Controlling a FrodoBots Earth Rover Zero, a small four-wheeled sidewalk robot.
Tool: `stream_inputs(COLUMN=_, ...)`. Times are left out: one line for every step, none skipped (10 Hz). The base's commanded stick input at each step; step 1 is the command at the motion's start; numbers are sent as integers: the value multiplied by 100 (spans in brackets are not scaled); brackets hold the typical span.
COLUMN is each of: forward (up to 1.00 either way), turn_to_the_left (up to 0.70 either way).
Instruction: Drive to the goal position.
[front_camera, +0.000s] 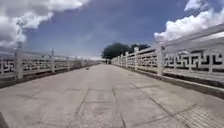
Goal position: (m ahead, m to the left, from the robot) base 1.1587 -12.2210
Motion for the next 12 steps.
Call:
stream_inputs(forward=70, turn_to_the_left=0)
stream_inputs(forward=70, turn_to_the_left=0)
stream_inputs(forward=70, turn_to_the_left=0)
stream_inputs(forward=70, turn_to_the_left=0)
stream_inputs(forward=70, turn_to_the_left=0)
stream_inputs(forward=70, turn_to_the_left=0)
stream_inputs(forward=70, turn_to_the_left=0)
stream_inputs(forward=70, turn_to_the_left=0)
stream_inputs(forward=70, turn_to_the_left=0)
stream_inputs(forward=70, turn_to_the_left=0)
stream_inputs(forward=70, turn_to_the_left=0)
stream_inputs(forward=70, turn_to_the_left=0)
